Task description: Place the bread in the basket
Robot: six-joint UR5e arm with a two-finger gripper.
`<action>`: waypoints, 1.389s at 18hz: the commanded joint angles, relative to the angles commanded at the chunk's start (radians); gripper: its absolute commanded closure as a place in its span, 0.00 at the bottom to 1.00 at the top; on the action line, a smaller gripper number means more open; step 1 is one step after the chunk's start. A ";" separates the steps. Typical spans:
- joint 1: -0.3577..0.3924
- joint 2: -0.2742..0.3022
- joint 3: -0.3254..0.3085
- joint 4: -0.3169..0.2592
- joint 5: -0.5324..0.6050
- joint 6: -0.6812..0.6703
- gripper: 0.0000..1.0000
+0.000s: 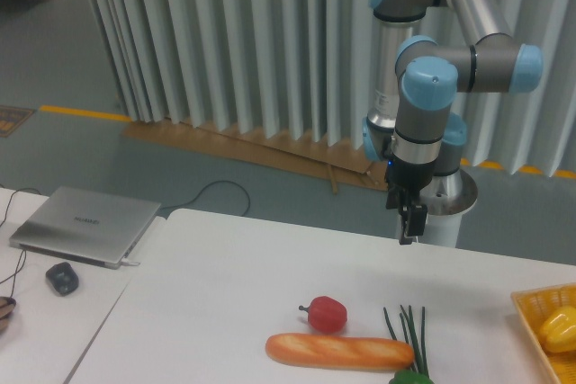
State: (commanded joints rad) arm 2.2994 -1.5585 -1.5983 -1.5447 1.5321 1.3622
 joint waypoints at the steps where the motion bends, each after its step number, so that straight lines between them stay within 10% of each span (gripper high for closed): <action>1: 0.000 0.000 0.000 0.000 0.005 0.000 0.00; 25: 0.005 -0.008 0.014 0.002 0.028 -0.069 0.00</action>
State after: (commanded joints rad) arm 2.3040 -1.5661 -1.5847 -1.5432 1.5601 1.2934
